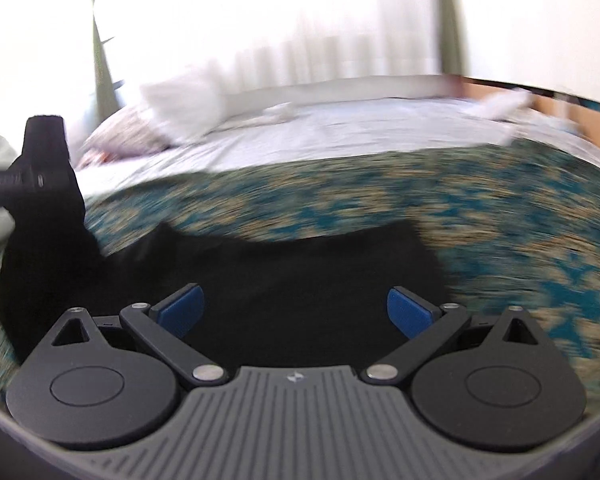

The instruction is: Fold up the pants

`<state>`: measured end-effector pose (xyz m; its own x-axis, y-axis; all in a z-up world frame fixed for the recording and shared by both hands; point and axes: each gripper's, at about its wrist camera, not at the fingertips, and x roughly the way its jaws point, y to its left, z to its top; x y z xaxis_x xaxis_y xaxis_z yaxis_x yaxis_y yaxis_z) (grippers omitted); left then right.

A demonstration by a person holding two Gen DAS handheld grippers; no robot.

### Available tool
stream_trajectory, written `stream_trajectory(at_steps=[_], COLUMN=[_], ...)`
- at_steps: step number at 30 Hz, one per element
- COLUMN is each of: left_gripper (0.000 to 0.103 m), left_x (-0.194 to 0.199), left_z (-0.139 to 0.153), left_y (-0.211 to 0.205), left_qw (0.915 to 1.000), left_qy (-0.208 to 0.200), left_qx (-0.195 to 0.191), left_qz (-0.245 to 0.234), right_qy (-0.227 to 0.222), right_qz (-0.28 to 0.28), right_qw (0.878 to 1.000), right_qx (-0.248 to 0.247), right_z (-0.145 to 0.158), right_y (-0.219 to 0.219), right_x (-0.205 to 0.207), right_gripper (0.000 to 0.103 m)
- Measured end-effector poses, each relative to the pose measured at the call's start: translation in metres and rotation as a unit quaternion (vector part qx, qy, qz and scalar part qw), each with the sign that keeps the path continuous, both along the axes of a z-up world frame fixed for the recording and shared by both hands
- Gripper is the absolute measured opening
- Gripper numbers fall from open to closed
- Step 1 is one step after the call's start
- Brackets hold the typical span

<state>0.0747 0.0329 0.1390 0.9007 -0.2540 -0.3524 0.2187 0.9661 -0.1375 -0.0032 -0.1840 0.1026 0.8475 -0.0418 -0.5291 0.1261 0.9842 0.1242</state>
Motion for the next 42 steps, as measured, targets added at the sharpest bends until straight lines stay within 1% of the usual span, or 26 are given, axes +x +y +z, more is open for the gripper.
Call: stream_trajectory(at_steps=[2, 4, 7, 8, 9, 10, 11, 12, 13, 14, 17, 20, 22, 25, 27, 29, 31, 32, 33, 36, 38, 40, 41, 42], left_gripper=[0.012, 0.012, 0.015, 0.019, 0.026, 0.027, 0.033, 0.045, 0.049, 0.05, 0.05, 0.05, 0.05, 0.05, 0.049, 0.049, 0.049, 0.049, 0.049, 0.049, 0.049, 0.048, 0.049, 0.049], left_x=[0.001, -0.002, -0.003, -0.004, -0.006, -0.011, -0.02, -0.031, -0.039, -0.044, -0.058, -0.07, -0.076, -0.078, -0.073, -0.07, -0.067, -0.065, -0.064, -0.061, -0.061, -0.058, -0.058, -0.058], left_z=[-0.01, -0.025, -0.06, -0.071, -0.079, -0.084, -0.085, -0.081, -0.079, -0.073, -0.058, -0.041, -0.033, -0.033, -0.036, -0.04, -0.046, -0.048, -0.051, -0.059, -0.064, -0.068, -0.069, -0.07], left_y=[-0.045, -0.085, -0.132, -0.142, -0.147, -0.15, -0.149, -0.142, -0.138, -0.133, -0.104, -0.063, -0.036, -0.002, 0.014, 0.029, 0.039, 0.041, 0.043, 0.046, 0.046, 0.039, 0.038, 0.036], left_qw=[0.9983, 0.994, 0.9813, 0.9761, 0.9719, 0.9696, 0.9706, 0.9713, 0.9713, 0.9717, 0.9759, 0.9827, 0.9877, 0.9928, 0.992, 0.9901, 0.9889, 0.9881, 0.9874, 0.9856, 0.9845, 0.9837, 0.9838, 0.984], left_qy=[0.021, 0.05, 0.111, 0.134, 0.151, 0.159, 0.15, 0.141, 0.134, 0.131, 0.125, 0.115, 0.107, 0.103, 0.109, 0.116, 0.12, 0.123, 0.126, 0.134, 0.135, 0.137, 0.137, 0.138], left_qx=[0.01, 0.026, 0.067, 0.076, 0.08, 0.081, 0.081, 0.082, 0.082, 0.079, 0.071, 0.054, 0.046, 0.053, 0.062, 0.066, 0.067, 0.067, 0.067, 0.073, 0.083, 0.091, 0.092, 0.09], left_qz=[-0.053, -0.094, -0.142, -0.153, -0.161, -0.167, -0.17, -0.173, -0.178, -0.18, -0.164, -0.135, -0.104, -0.031, 0.01, 0.042, 0.058, 0.063, 0.069, 0.074, 0.074, 0.074, 0.071, 0.068], right_qy=[0.0, 0.006, 0.009, 0.01, 0.01, 0.011, 0.011, 0.011, 0.014, 0.017, 0.024, 0.026, 0.031, 0.042, 0.039, 0.032, 0.024, 0.024, 0.026, 0.045, 0.059, 0.052, 0.047, 0.044], right_qz=[-0.04, -0.079, -0.11, -0.115, -0.117, -0.118, -0.117, -0.114, -0.108, -0.102, -0.074, -0.031, -0.009, -0.001, -0.013, -0.043, -0.066, -0.067, -0.062, -0.032, -0.031, -0.05, -0.061, -0.068], right_qw=[0.999, 0.997, 0.993, 0.992, 0.992, 0.992, 0.992, 0.992, 0.992, 0.992, 0.992, 0.994, 0.995, 0.996, 0.998, 0.999, 0.997, 0.996, 0.996, 0.998, 0.997, 0.997, 0.997, 0.997], right_qx=[0.011, 0.021, 0.04, 0.043, 0.045, 0.046, 0.048, 0.054, 0.062, 0.072, 0.097, 0.103, 0.096, 0.077, 0.046, -0.001, -0.044, -0.053, -0.055, -0.038, -0.029, -0.006, -0.006, -0.01], right_z=[0.002, 0.001, -0.003, -0.005, -0.006, -0.008, -0.009, -0.011, -0.013, -0.016, -0.024, -0.03, -0.036, -0.043, -0.046, -0.048, -0.05, -0.051, -0.053, -0.059, -0.066, -0.07, -0.069, -0.068], right_y=[-0.03, -0.057, -0.088, -0.093, -0.097, -0.099, -0.1, -0.101, -0.097, -0.096, -0.085, -0.06, -0.043, -0.021, -0.007, 0.005, 0.016, 0.02, 0.023, 0.03, 0.031, 0.028, 0.028, 0.03], right_x=[-0.008, -0.017, -0.03, -0.035, -0.037, -0.039, -0.039, -0.039, -0.038, -0.035, -0.029, -0.023, -0.018, -0.007, -0.001, 0.005, 0.013, 0.016, 0.02, 0.029, 0.033, 0.03, 0.028, 0.026], right_gripper=[0.103, 0.103, 0.103, 0.103, 0.103, 0.103, 0.103, 0.1, 0.098, 0.094, 0.092, 0.093, 0.094, 0.098, 0.101, 0.103, 0.103, 0.103, 0.103, 0.103, 0.103, 0.098, 0.092, 0.084])
